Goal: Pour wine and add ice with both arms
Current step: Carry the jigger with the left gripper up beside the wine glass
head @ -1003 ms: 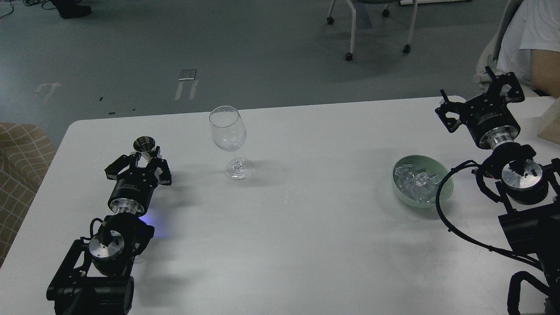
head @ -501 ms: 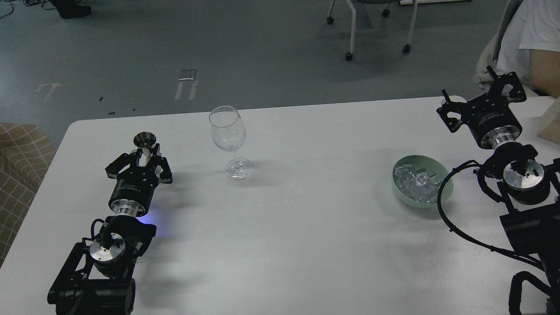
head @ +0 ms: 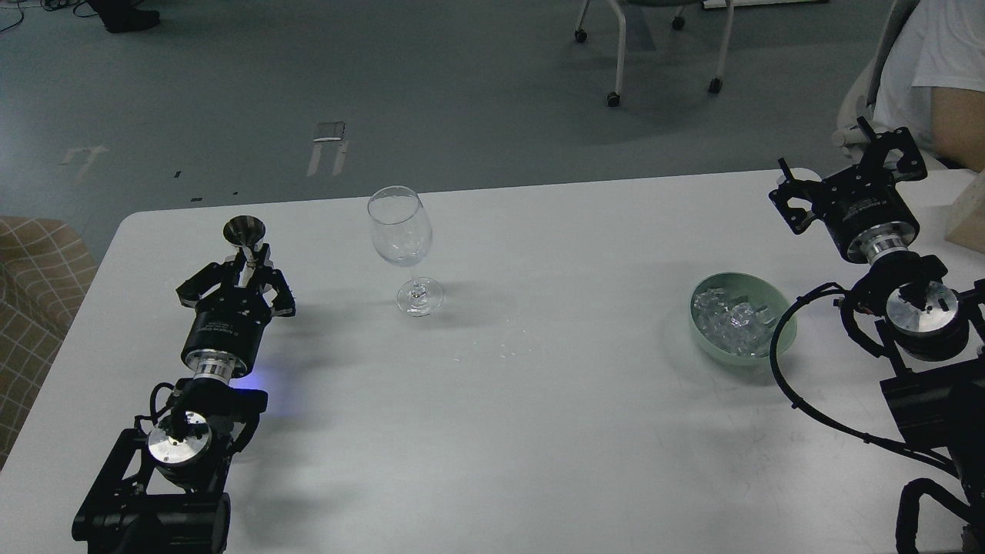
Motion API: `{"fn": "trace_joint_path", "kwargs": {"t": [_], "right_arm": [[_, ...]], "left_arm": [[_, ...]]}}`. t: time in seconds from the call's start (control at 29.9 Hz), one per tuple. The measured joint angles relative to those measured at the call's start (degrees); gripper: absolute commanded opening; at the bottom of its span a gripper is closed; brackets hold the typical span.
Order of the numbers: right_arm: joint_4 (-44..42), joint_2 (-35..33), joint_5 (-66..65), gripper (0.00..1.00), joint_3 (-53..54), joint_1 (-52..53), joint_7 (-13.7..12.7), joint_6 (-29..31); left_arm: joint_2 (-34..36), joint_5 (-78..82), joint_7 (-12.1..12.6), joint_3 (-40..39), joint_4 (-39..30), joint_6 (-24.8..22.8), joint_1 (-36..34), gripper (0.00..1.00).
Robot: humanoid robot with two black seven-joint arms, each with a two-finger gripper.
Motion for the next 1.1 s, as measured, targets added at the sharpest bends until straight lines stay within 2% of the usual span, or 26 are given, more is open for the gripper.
{"fn": "trace_joint_path", "kwargs": {"t": [0.43,0.6,0.67,0.8,0.94,1.1], "right_arm": [[0.2,-0.6,0.0,1.00,0.0,-0.1,0.0,0.0],[0.2,-0.6,0.0,1.00,0.0,-0.2,0.0,0.0],[0.2,-0.6,0.0,1.00,0.0,-0.2,0.0,0.0],[0.2,-0.6,0.0,1.00,0.0,-0.2,0.0,0.0],[0.2,-0.5,0.0,1.00,0.0,-0.3,0.0,0.0],[0.3,-0.6,0.0,1.00,0.1,-0.4,0.0,0.0]], "left_arm": [[0.6,0.0,0.5,0.2,-3.1,-0.6,1.0,0.06],[1.2,0.0,0.4,0.0,-5.6,-0.5,1.1,0.05],[1.3,0.0,0.2,-0.4,-6.3,-0.2,1.2,0.00],[1.8,0.0,0.1,-0.6,-8.6,0.4,1.8,0.00],[2.5,0.0,0.2,0.0,-10.3,1.8,2.0,0.00],[3.0,0.3,0.8,0.3,-13.2,6.8,1.7,0.00]]}}
